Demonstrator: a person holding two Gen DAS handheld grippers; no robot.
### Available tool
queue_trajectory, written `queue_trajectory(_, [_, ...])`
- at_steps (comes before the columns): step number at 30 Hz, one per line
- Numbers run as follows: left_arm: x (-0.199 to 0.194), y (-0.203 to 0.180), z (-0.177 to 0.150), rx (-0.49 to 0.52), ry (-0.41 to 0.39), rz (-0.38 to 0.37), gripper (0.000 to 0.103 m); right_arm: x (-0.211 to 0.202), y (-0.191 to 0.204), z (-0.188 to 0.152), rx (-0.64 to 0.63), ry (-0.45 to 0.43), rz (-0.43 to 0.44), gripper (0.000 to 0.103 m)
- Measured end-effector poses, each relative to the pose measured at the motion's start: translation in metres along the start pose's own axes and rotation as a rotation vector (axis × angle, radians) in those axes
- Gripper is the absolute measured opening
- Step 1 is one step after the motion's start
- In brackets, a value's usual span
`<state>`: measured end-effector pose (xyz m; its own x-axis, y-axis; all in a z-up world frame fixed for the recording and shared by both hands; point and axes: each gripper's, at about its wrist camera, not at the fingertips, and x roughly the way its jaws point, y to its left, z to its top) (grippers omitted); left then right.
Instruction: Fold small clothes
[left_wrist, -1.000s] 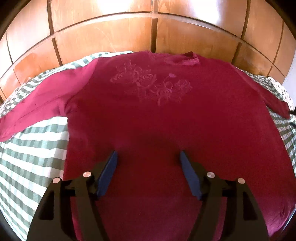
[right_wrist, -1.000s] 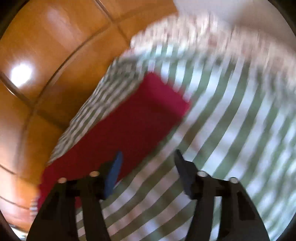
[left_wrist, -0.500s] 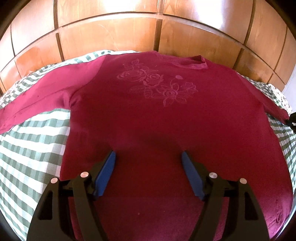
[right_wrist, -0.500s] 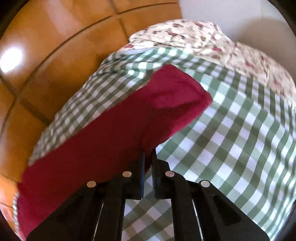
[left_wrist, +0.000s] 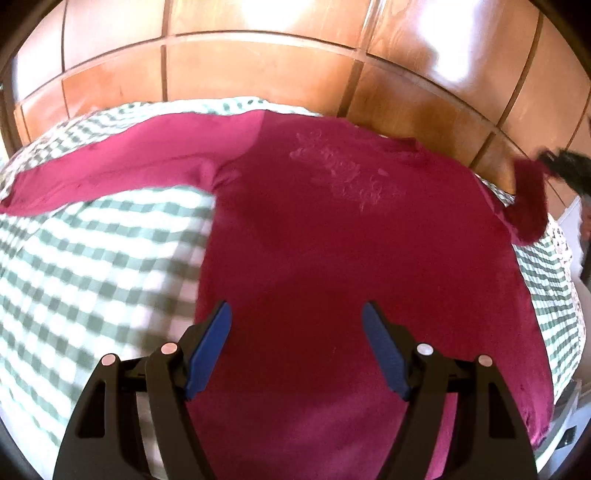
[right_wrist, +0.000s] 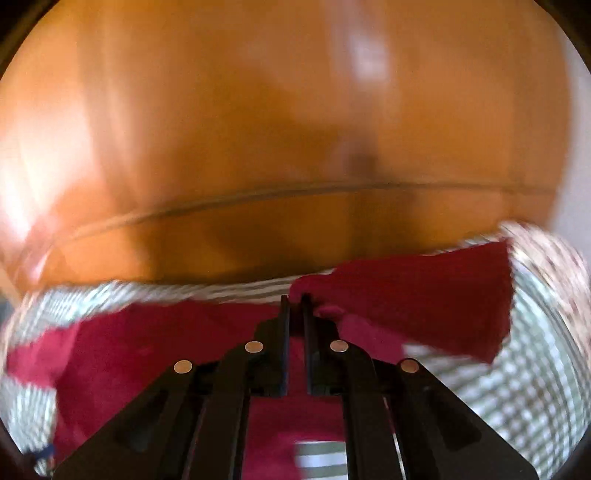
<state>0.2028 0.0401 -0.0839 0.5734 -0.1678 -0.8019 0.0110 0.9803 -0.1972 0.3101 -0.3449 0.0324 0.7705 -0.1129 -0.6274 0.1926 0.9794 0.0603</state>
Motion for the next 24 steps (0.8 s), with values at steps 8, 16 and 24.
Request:
queue_trajectory(8, [-0.057,0.024,-0.024,-0.004,-0.059,-0.007,0.073,0.051,0.171,-0.041,-0.317,0.202,0.136,0.025])
queue_trajectory(16, [-0.084,0.053,-0.031,-0.030,-0.094,0.000,0.073,0.027,0.238,-0.061,-0.334,0.249,0.186,0.056])
queue_trajectory(24, [-0.087,0.045,-0.036,-0.033,-0.084,-0.002,0.073,0.001,0.219,-0.069,-0.282,0.215,0.188,0.056])
